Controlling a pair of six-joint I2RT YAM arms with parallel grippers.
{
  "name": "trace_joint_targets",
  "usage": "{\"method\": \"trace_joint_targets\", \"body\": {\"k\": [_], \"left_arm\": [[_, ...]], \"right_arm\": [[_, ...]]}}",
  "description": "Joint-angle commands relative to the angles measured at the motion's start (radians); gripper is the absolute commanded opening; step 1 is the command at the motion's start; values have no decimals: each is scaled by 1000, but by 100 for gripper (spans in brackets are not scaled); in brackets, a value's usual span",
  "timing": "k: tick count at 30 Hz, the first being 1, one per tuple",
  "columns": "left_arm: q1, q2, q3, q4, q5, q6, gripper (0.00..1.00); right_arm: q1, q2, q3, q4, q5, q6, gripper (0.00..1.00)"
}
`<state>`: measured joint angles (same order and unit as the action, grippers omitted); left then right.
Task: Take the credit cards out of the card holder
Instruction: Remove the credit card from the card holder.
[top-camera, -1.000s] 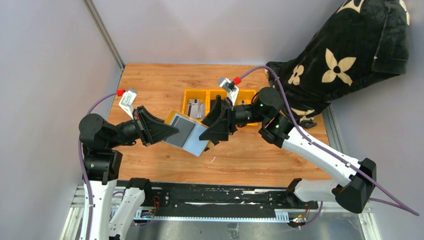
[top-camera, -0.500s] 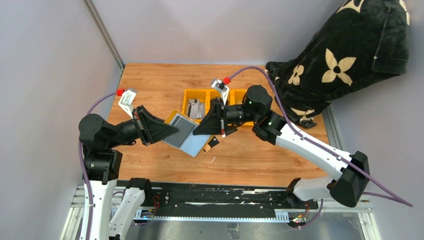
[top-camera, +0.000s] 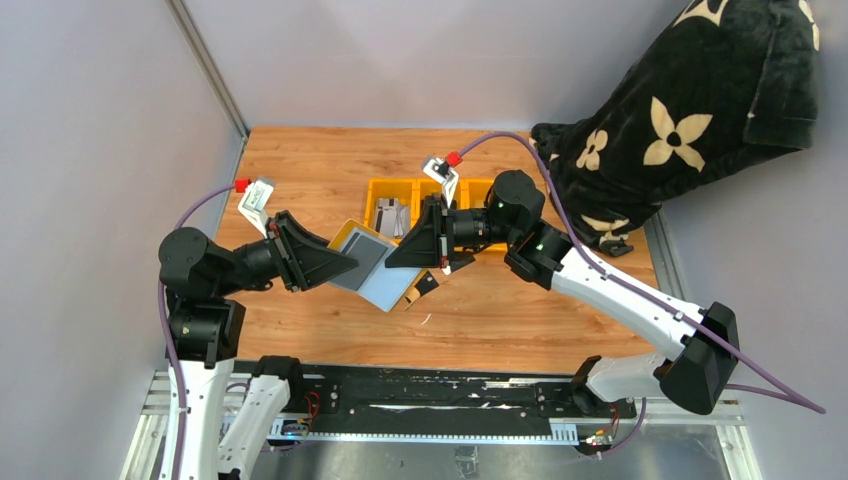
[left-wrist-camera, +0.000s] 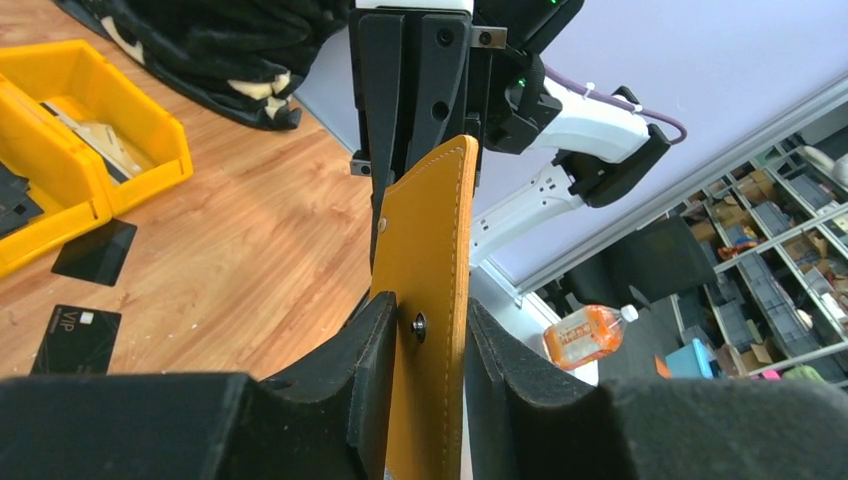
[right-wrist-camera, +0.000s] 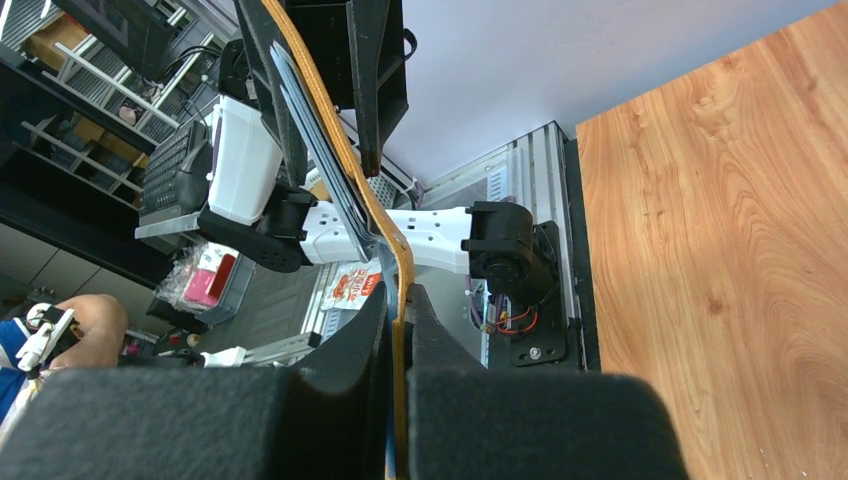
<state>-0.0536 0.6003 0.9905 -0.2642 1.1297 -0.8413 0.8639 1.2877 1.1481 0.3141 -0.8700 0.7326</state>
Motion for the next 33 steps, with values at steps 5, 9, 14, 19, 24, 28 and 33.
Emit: {"method": "trace_joint_targets", "body": {"k": [5,9,14,19,24,28,33], "left_arm": [[3,-5,2,-9,30,7,39],[3,-4,14,-37,28,34,41],[3,-4,37,-118,-15,130,36],[3,-12,46,-155,-65,184,26],[3,-32,59,-175,-135,238,18],[2,-62,50,-182,-197,284,6],[3,-55,17,-106,-103,180,2]], "right_arm": [[-17,-1,9,-23,11,9,0],[-29,-4,10,-35,7,13,0],[-31,-11,12,-39,1,7,0],[-32,-20,12,-51,-8,-1,0],[-32,-28,6,-65,-6,-13,0],[-31,-20,-7,8,-29,31,19],[-29,2,-44,175,-60,134,36]]}}
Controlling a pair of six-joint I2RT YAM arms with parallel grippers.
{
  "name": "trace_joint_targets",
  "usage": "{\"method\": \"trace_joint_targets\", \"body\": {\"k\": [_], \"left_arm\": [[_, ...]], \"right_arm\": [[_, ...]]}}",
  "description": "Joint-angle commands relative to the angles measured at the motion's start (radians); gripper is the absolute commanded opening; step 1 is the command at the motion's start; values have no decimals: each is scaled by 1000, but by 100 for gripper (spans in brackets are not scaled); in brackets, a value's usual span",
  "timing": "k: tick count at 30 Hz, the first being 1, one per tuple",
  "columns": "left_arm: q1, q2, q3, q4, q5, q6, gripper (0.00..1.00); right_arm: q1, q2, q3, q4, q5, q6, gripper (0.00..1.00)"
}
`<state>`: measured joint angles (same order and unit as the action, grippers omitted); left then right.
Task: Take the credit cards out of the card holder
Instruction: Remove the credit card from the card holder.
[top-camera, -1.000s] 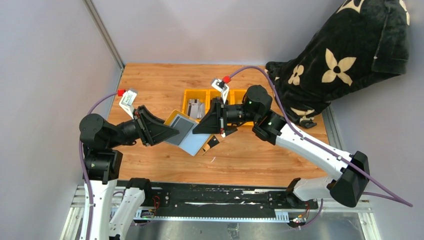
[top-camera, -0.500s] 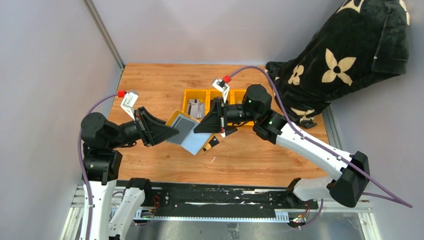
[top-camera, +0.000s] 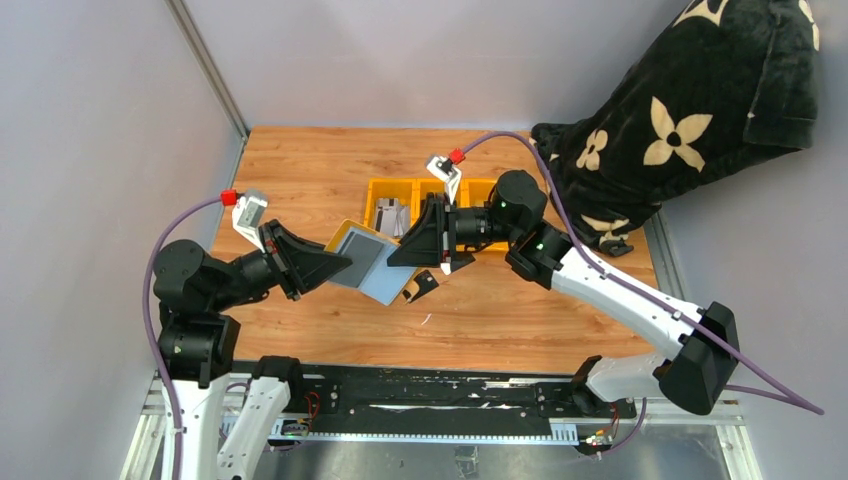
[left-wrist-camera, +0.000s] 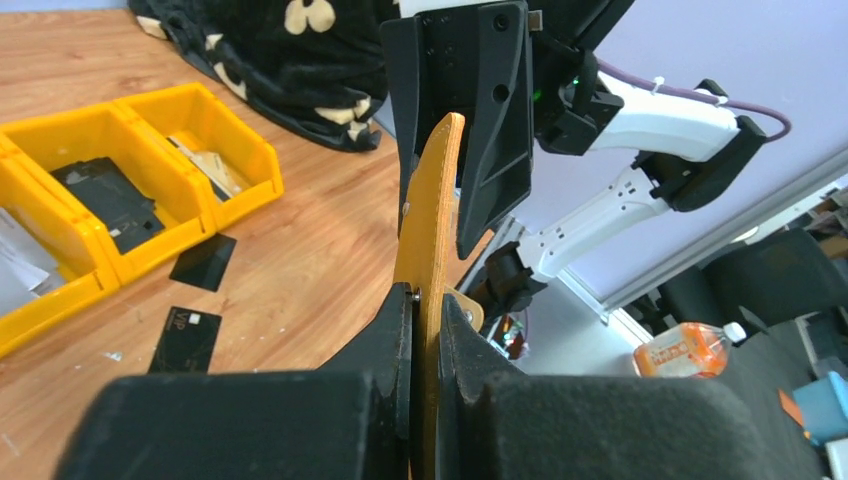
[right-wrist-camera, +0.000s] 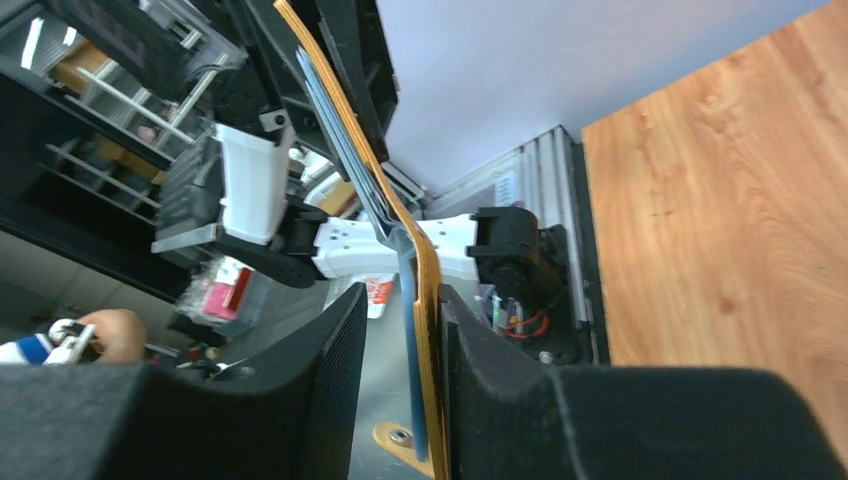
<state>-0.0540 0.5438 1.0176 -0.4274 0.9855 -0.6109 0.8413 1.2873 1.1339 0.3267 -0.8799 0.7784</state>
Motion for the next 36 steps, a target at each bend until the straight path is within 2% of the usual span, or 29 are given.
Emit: {"method": "trace_joint_targets", "body": {"k": [1,6,12,16,18,22,24,28,36], "left_arm": [[3,8,-12,66,61,-72,1],[3,24,-18,92,83,-119,1],[3,16,-40,129,82,-167,2],[3,13,-64,155,88,-204,4],[3,13,-68,161,97,-221,11],[3,19,-76,195,137,-275,25],[3,30,-74,208,158,-310,31],[3,46,-62,229,184,-353,38],[3,49,-51,257,188,-391,37]], "right_arm": [[-2,15,-36,193,-53,115,38],[28,59,-20,255,-76,146,46],[56,98,-2,309,-65,181,47],[61,123,-2,408,-63,245,46],[61,130,-1,420,-48,262,38],[62,146,-5,444,-41,291,9],[60,145,-14,446,-45,292,0],[58,128,-39,451,-52,282,0],[50,86,-88,440,-59,260,0]]}}
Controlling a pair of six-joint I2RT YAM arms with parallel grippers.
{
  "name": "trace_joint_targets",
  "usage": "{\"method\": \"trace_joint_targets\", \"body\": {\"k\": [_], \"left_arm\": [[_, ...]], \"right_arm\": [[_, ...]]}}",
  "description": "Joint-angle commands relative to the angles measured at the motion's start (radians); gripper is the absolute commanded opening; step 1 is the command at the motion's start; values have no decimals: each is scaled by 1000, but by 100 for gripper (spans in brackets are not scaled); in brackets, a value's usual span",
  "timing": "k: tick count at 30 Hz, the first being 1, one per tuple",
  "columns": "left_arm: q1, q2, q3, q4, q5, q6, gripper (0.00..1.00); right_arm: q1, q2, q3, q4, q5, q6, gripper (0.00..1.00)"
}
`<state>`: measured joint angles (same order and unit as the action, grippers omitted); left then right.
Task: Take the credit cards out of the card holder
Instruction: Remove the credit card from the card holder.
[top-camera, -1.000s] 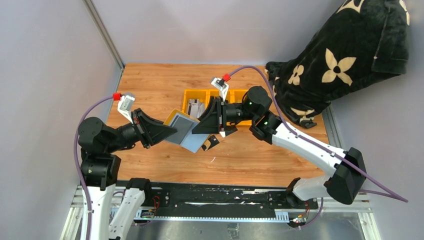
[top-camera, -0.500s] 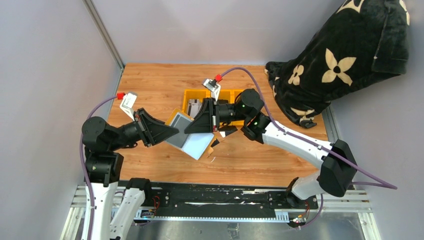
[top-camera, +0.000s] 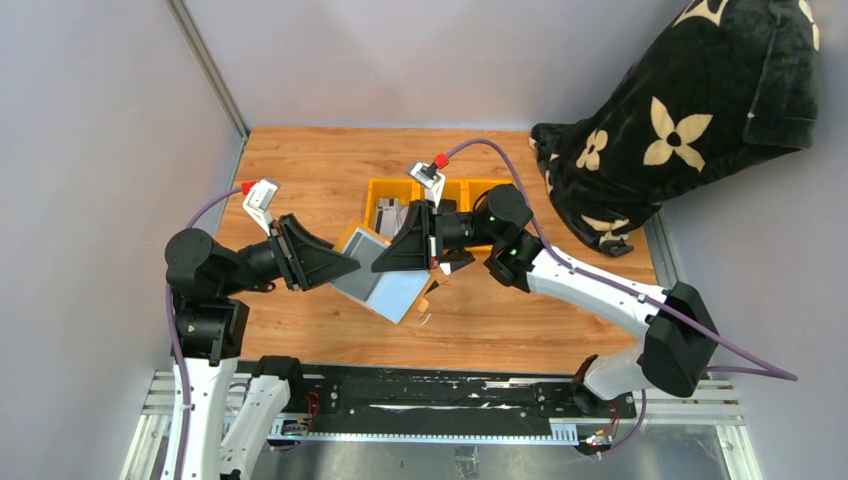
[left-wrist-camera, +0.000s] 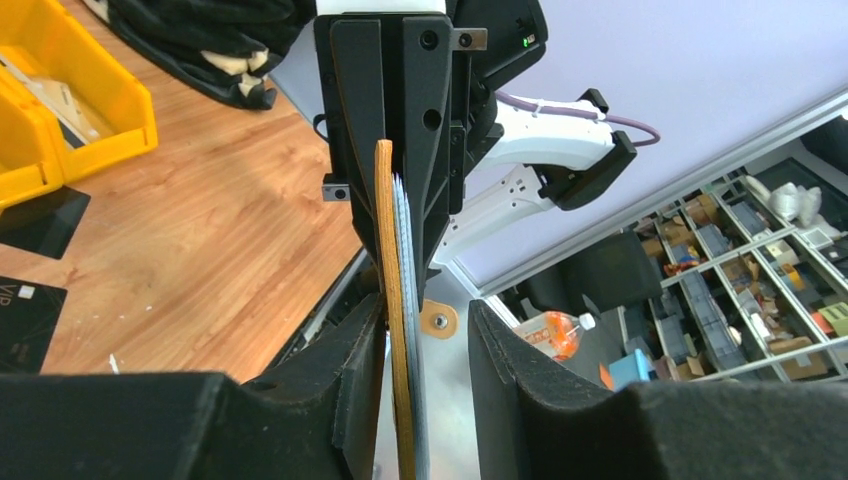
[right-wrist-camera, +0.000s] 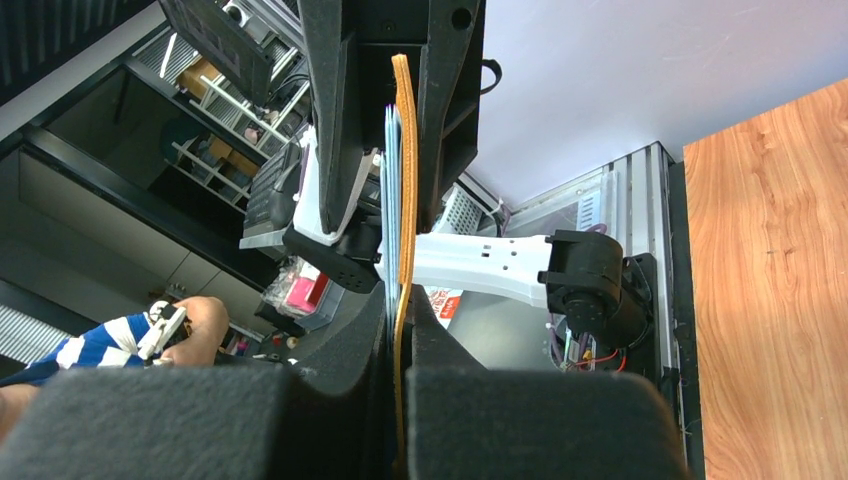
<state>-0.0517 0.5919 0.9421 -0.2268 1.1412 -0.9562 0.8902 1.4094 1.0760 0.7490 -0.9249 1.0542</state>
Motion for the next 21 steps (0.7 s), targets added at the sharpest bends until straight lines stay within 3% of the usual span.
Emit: {"method": "trace_joint_targets", "body": {"k": [1,8,21], "left_arm": [[1,3,26,60,32,-49,36],[1,27,93,-10,-5,52,26],[1,5,84,-40,-28,72,10]], "right_arm": [[0,-41,-33,14,-15,-20,0],[-5,-73,-52,3,-17,-34,0],[-6,-93,-44,-18,-32,-49,0]]}}
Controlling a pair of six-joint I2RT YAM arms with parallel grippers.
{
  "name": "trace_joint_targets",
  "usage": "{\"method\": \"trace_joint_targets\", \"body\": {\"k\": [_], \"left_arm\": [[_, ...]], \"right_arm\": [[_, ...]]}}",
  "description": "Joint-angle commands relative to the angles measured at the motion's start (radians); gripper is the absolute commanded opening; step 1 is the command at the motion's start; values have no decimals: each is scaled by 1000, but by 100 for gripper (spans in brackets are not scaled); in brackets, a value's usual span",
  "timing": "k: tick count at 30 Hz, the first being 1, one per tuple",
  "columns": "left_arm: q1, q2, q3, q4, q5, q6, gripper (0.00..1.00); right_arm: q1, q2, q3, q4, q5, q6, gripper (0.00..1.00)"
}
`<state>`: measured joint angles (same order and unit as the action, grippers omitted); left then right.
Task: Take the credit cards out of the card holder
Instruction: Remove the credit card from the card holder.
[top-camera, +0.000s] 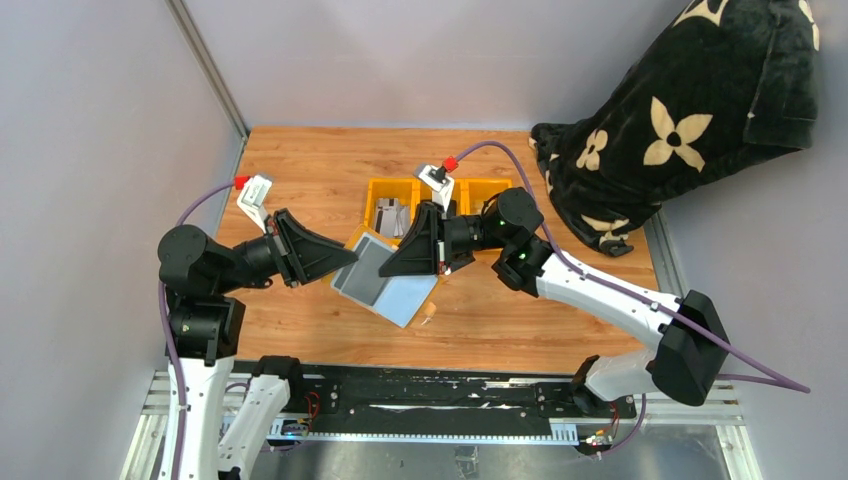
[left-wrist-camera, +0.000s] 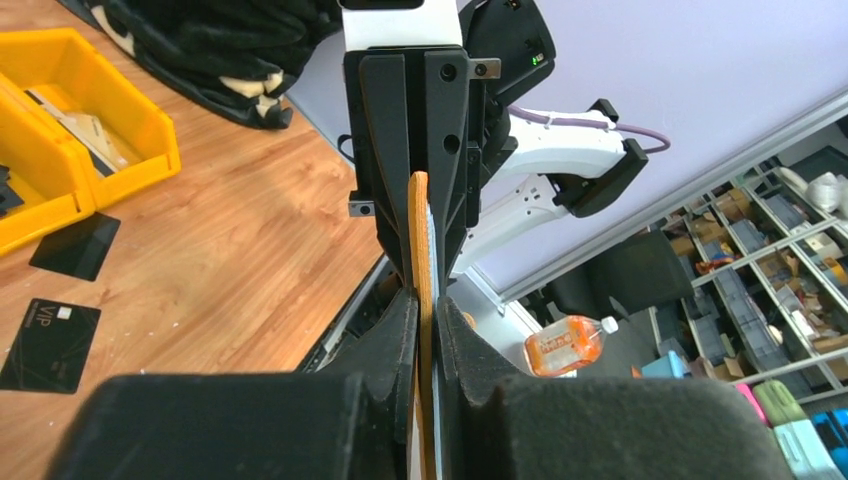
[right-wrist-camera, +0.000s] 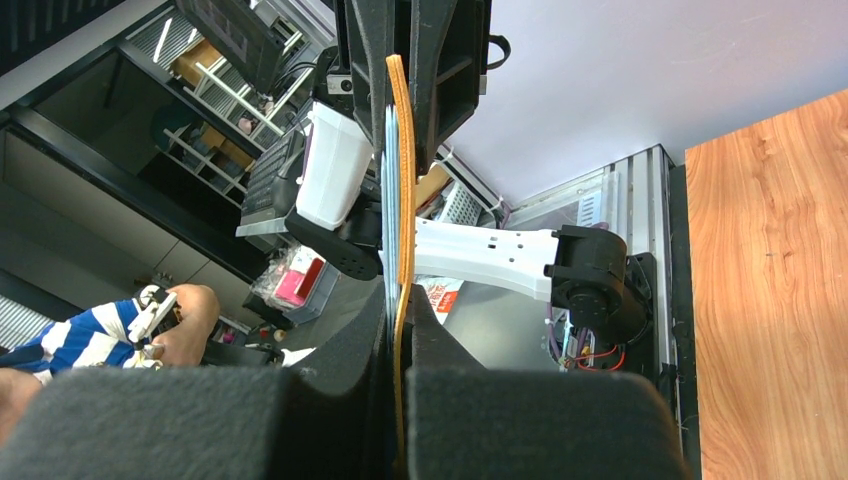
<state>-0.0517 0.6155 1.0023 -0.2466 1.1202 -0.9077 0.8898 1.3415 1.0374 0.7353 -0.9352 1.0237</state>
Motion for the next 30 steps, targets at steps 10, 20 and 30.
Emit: {"method": "trace_joint_targets", "body": {"k": [10,20,30], "left_arm": [[1,-18,34,-11,-29,34,0],[1,-16,65,-79,-62,137,0],[1,-61,36,-94,-71,166,0]], "right_arm": [[-11,-61,-45,-38,-40,-18,39],[-22,-76,-64,-144,-26,-52,24],[-22,-32,3,-161,35,-64,0]]}}
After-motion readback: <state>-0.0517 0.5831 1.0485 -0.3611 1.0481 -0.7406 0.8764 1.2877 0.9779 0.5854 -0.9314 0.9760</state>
